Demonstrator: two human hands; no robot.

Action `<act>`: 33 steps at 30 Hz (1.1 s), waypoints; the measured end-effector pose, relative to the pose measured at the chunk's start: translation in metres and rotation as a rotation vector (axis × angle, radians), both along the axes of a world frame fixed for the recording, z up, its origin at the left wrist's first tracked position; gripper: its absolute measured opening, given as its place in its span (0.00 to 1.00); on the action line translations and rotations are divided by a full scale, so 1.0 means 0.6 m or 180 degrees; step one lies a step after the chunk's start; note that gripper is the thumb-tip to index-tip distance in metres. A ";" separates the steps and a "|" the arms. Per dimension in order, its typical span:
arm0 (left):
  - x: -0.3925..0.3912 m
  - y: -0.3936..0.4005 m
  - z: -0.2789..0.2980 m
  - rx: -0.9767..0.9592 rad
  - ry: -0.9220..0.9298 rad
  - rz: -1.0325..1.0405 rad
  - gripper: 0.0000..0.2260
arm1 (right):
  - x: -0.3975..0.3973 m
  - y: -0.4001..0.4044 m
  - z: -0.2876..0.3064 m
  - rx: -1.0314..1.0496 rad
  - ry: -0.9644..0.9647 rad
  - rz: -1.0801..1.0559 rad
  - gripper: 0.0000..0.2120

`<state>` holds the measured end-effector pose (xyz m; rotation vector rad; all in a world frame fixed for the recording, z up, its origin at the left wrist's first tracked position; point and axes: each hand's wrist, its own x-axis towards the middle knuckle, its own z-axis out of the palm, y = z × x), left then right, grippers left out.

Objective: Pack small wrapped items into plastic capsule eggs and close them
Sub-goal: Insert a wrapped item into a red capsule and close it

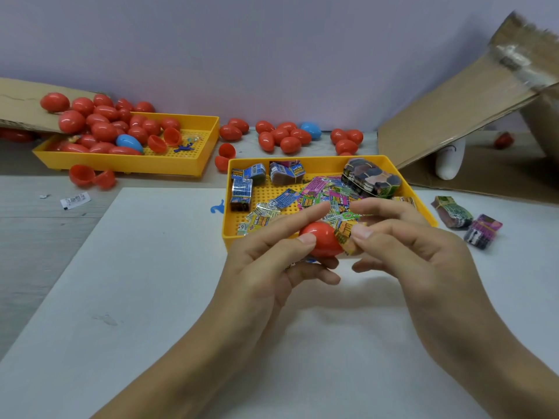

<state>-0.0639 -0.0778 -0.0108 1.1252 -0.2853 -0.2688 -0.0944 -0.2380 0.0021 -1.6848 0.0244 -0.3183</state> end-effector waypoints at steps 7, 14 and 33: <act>0.002 0.002 0.000 -0.0127 -0.0019 0.0057 0.16 | 0.007 -0.013 0.000 -0.0040 0.0078 -0.0198 0.08; 0.005 0.007 -0.002 -0.0270 -0.0058 -0.0044 0.17 | 0.006 -0.010 0.002 0.0084 0.0102 0.0015 0.07; -0.008 -0.001 -0.009 0.0468 -0.0679 0.0347 0.13 | 0.005 -0.002 0.001 0.0528 0.0403 0.0296 0.08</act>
